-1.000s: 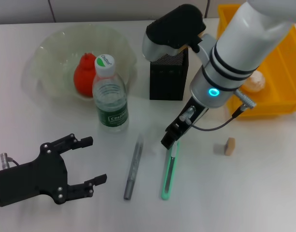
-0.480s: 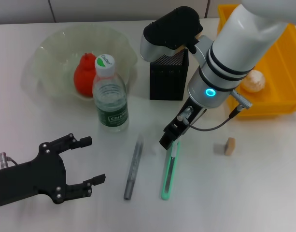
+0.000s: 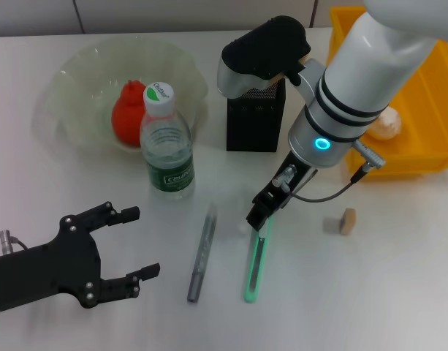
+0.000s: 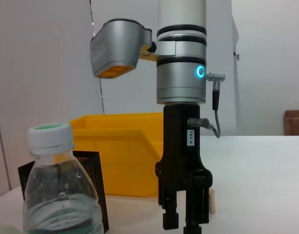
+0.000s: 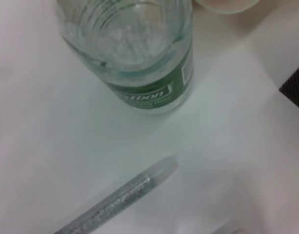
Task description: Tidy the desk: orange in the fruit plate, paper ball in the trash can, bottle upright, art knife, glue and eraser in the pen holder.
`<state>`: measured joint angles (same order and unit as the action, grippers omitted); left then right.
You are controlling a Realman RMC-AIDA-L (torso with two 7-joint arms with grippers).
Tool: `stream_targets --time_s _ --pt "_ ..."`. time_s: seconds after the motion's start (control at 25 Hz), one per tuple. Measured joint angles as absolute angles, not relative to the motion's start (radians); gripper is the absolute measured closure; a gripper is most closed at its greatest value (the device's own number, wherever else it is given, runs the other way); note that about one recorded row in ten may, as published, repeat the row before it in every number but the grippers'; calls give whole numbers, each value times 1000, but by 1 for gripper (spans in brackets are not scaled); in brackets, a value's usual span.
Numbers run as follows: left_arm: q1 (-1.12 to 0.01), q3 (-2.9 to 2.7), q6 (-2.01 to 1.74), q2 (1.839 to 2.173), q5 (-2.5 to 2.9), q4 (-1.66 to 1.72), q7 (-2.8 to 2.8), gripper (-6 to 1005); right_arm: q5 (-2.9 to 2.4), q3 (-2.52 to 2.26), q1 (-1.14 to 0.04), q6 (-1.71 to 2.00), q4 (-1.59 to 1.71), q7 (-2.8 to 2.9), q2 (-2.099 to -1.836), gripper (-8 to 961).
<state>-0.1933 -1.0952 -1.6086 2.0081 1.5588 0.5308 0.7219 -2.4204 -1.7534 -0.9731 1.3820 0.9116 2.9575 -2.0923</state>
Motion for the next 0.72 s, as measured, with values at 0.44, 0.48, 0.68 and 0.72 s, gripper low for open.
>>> stream_targets --time_s 0.44,0.48,0.68,0.72 --pt "-200 -1098 -1606 2010 1559 531 722 173 -2421 -1753 -975 1371 896 2957 -2092 355" --pt "-200 -1098 -1605 2010 1559 531 721 173 -2421 -1754 -975 1369 894 2957 -2092 354" --pt "-200 -1098 -1605 2010 1558 531 719 173 -2420 -1755 -975 1355 886 2957 -2092 354" --pt "-200 -1098 -1605 2010 1558 531 719 173 -2420 -1755 -975 1352 884 2957 -2092 354"
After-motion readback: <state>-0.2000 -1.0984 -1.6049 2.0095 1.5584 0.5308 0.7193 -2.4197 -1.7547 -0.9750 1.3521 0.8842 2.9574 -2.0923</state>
